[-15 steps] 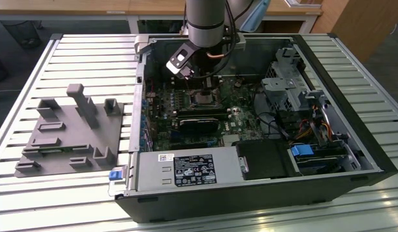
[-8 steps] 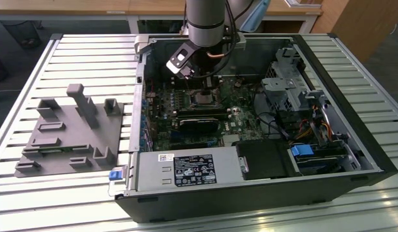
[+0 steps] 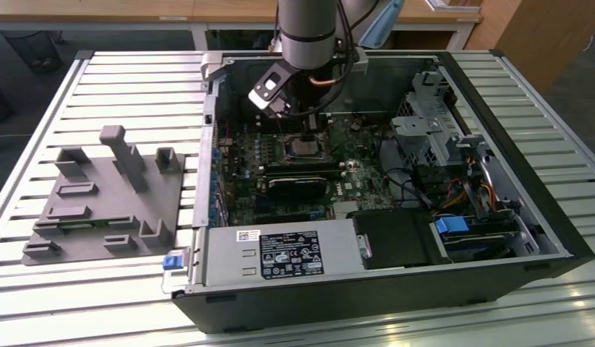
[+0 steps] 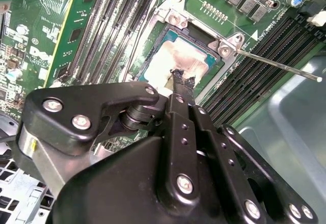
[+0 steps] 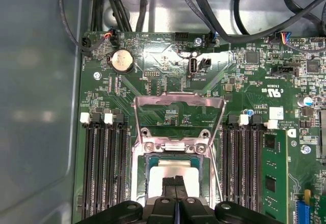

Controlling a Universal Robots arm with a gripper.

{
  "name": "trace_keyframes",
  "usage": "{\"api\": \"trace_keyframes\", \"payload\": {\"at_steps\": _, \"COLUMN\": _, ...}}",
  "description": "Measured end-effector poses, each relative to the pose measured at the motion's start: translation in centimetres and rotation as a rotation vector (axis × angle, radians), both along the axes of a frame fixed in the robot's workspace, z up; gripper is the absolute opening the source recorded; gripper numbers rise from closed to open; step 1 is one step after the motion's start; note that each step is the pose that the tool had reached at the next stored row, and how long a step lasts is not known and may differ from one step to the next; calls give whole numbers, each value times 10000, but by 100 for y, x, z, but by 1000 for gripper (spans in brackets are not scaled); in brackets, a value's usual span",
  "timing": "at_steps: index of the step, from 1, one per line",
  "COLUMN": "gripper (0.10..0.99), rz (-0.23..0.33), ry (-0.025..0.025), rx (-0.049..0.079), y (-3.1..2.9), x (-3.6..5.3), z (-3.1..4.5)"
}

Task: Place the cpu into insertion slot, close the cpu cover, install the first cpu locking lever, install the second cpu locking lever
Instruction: 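Close the cpu cover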

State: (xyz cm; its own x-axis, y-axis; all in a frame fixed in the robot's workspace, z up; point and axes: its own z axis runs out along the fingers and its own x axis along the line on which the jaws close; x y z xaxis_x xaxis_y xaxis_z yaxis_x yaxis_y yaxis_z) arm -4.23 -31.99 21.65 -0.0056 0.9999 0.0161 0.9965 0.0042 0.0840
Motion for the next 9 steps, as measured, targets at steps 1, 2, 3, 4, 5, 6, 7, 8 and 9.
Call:
{"api": "trace_keyframes", "payload": {"at_steps": 1, "gripper": 106, "rz": 0, "ry": -1, "rx": 1, "y": 0, "x": 0, "z": 5}}
{"api": "trace_keyframes", "payload": {"at_steps": 2, "gripper": 106, "rz": 0, "ry": -1, "rx": 1, "y": 0, "x": 0, "z": 9}}
{"api": "trace_keyframes", "payload": {"at_steps": 3, "gripper": 106, "rz": 0, "ry": -1, "rx": 1, "y": 0, "x": 0, "z": 14}}
{"api": "trace_keyframes", "payload": {"at_steps": 4, "gripper": 106, "rz": 0, "ry": -1, "rx": 2, "y": 0, "x": 0, "z": 18}}
{"api": "trace_keyframes", "payload": {"at_steps": 5, "gripper": 106, "rz": 0, "ry": -2, "rx": 2, "y": 0, "x": 0, "z": 22}}
{"api": "trace_keyframes", "payload": {"at_steps": 6, "gripper": 106, "rz": 0, "ry": -2, "rx": 2, "y": 1, "x": 0, "z": 25}}
{"api": "trace_keyframes", "payload": {"at_steps": 7, "gripper": 106, "rz": 0, "ry": -2, "rx": 2, "y": 1, "x": 0, "z": 28}}
{"api": "trace_keyframes", "payload": {"at_steps": 8, "gripper": 106, "rz": -1, "ry": -1, "rx": 2, "y": 1, "x": 0, "z": 30}}
{"api": "trace_keyframes", "payload": {"at_steps": 9, "gripper": 106, "rz": 0, "ry": -1, "rx": 2, "y": 0, "x": 0, "z": 33}}
